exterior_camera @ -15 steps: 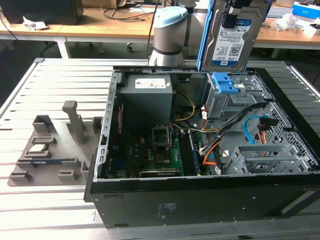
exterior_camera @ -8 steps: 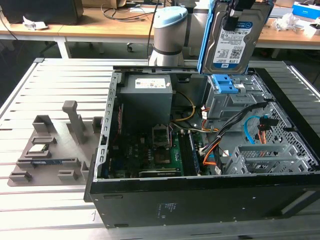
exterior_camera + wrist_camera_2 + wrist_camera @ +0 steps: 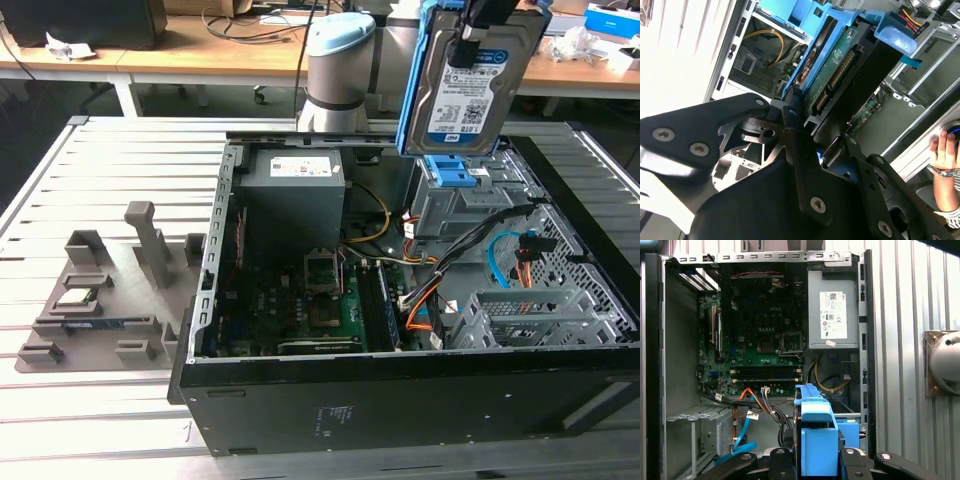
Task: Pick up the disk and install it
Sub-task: 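Pick up the disk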
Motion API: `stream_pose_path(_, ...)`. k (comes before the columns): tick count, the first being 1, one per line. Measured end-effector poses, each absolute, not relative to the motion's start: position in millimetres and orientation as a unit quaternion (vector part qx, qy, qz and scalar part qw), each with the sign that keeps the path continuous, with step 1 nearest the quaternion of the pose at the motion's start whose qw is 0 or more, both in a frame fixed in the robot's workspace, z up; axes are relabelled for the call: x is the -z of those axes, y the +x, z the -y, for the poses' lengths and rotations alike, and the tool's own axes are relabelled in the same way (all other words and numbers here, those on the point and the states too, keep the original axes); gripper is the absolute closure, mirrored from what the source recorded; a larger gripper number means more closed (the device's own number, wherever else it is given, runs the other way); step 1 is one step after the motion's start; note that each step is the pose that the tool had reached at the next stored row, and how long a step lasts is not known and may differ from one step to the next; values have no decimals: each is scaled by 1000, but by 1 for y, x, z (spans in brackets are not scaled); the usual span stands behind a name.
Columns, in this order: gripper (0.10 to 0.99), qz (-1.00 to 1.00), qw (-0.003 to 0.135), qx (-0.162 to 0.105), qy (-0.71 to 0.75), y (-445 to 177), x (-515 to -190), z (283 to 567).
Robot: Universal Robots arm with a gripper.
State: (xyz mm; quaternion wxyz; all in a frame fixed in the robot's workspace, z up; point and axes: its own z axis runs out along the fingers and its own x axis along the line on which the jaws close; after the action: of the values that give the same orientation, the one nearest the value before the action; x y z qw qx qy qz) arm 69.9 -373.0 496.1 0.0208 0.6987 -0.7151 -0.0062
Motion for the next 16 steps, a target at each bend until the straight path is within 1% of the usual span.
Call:
stream_pose_path(14,722,715,21,6,699,70,-492,389)
stream_pose_path(16,722,715,21,6,699,70,-489,403)
